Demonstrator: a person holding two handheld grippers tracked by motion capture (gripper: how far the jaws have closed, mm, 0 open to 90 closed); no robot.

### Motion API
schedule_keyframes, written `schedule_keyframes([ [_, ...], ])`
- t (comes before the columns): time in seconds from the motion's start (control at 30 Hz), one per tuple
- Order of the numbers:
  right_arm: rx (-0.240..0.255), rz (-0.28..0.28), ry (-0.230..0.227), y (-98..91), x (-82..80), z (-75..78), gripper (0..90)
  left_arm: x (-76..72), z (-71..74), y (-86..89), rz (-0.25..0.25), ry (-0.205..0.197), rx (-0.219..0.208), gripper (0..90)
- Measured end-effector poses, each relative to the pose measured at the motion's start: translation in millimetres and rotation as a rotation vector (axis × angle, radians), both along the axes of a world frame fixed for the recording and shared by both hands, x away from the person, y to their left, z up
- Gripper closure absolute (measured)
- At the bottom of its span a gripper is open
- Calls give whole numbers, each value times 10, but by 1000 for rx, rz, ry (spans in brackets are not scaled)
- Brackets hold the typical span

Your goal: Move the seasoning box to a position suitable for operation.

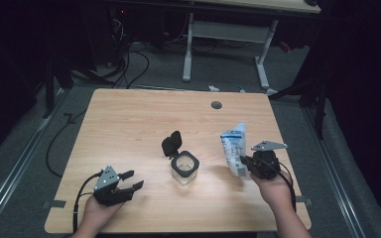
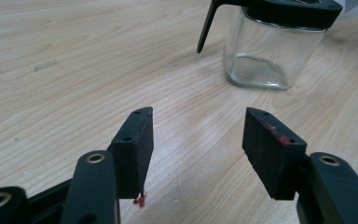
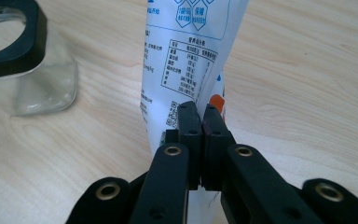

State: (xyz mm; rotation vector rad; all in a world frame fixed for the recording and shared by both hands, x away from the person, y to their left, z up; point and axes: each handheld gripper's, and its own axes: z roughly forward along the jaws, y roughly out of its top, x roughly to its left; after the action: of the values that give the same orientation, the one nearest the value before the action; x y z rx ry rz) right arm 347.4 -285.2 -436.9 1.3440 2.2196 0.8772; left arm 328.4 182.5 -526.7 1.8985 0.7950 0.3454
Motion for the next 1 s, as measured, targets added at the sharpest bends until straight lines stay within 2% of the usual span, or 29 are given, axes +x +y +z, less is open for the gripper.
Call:
schedule_keyframes([
  [0.2, -46, 44, 41, 68, -31, 51, 895, 0, 4, -2, -4, -1, -1, 435],
  [0.33, -54, 54, 70, 95, -46, 77, 895, -1, 6, 1, -3, -2, -4, 435],
  [0.8, -150, 110, 166, 215, -124, 188, 895, -7, 8, -6, -11, -2, -3, 435],
  [1.0, -169, 122, 214, 256, -151, 217, 895, -8, 8, -5, -12, -3, -3, 435],
])
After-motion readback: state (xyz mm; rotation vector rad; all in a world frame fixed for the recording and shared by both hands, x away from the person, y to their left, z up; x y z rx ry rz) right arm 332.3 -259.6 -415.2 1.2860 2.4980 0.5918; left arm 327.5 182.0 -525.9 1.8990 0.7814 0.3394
